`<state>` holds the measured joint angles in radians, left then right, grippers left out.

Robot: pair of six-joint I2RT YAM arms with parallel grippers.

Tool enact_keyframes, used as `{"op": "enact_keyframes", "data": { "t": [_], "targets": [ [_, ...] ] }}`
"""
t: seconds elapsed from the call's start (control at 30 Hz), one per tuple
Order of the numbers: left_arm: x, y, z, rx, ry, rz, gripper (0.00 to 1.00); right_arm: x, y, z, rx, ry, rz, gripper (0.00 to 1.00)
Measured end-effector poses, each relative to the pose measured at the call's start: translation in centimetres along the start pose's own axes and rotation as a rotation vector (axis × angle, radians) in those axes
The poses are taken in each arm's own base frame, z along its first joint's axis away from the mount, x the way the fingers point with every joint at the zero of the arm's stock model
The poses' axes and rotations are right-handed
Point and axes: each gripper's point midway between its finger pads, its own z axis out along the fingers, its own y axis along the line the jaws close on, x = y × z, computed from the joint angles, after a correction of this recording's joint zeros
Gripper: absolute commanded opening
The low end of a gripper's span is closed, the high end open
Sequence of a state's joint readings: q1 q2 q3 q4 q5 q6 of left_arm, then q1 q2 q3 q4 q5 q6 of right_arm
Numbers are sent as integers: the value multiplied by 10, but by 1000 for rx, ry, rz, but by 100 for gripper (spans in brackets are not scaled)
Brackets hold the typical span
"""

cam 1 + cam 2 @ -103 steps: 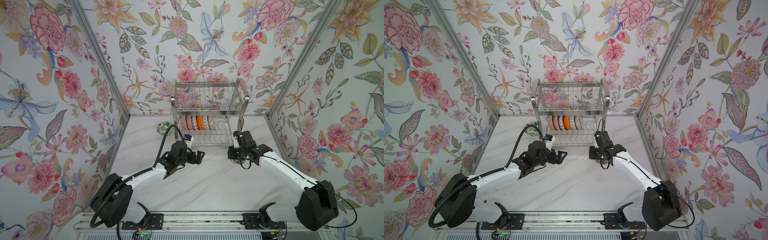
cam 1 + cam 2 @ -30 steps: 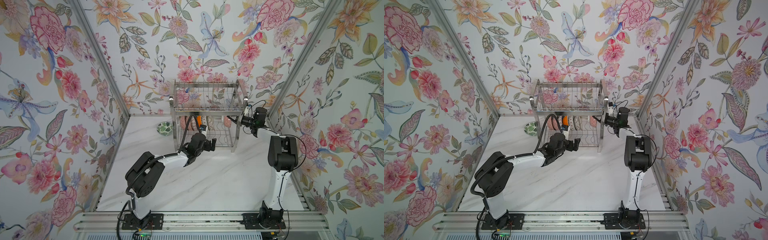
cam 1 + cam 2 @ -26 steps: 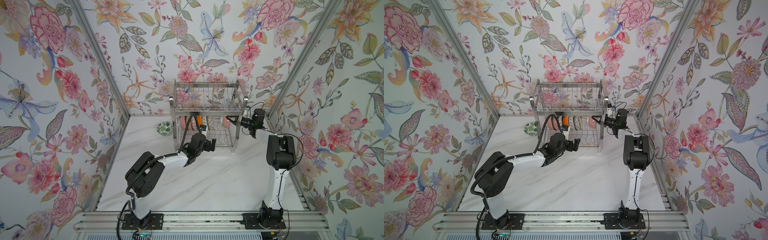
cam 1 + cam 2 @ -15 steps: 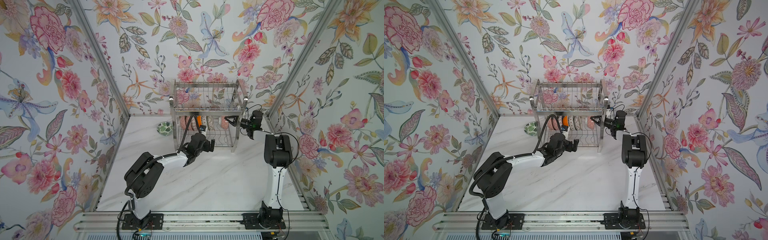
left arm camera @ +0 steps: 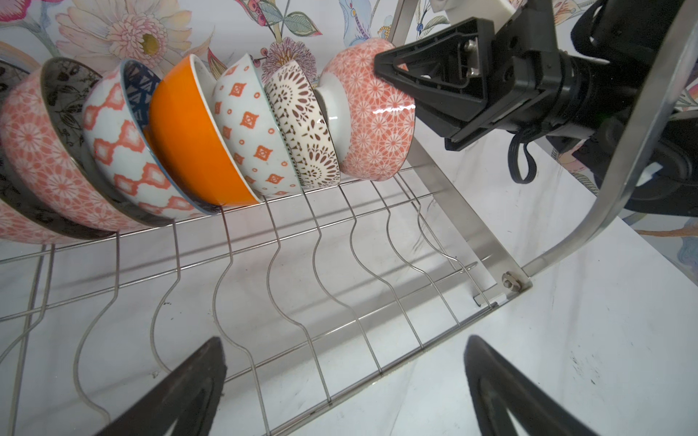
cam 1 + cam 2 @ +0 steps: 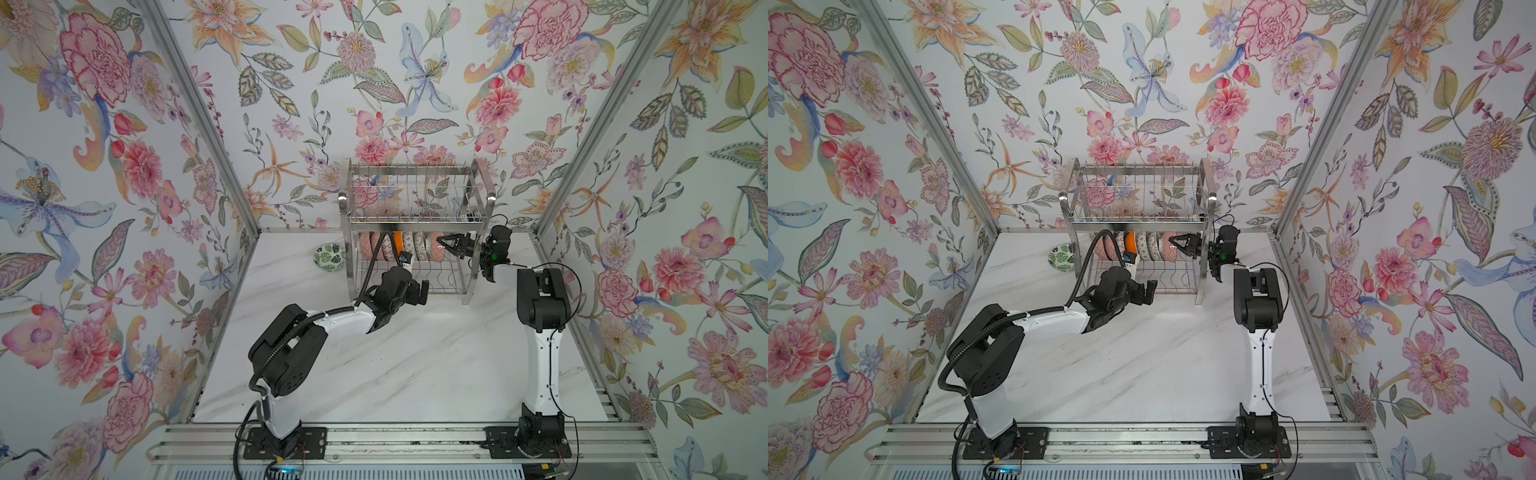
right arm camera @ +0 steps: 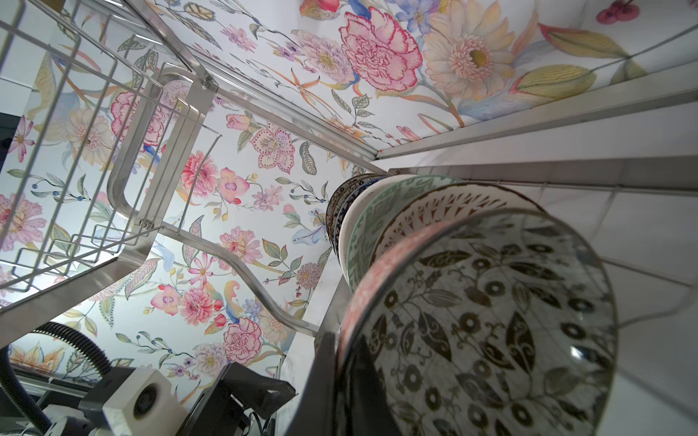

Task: Load bowls into a dish rack
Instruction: Place the bowl in the dish rack.

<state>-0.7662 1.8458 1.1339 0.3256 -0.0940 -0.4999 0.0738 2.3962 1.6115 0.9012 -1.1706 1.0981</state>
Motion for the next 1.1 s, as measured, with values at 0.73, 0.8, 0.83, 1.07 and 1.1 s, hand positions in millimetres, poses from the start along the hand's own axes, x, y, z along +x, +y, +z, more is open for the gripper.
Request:
{"op": "enact_keyframes", "data": {
  "t": [0.73, 0.8, 0.83, 1.07, 1.1],
  "targets": [
    [5, 0, 0, -3, 18, 5, 99, -17, -10, -2, -75, -92, 91, 0],
    [5, -1, 0, -2, 19, 5, 99, -17, -10, -2, -76, -92, 97, 0],
    [5, -1, -1, -1, 19, 6, 99, -17, -10, -2, -76, -91, 101, 0],
    [5, -2, -1, 0, 20, 6, 99, -17, -9, -1, -79, -88, 113, 0],
    [6, -2, -1, 0, 20, 7, 99, -17, -9, -1, -80, -88, 114, 0]
  ]
}}
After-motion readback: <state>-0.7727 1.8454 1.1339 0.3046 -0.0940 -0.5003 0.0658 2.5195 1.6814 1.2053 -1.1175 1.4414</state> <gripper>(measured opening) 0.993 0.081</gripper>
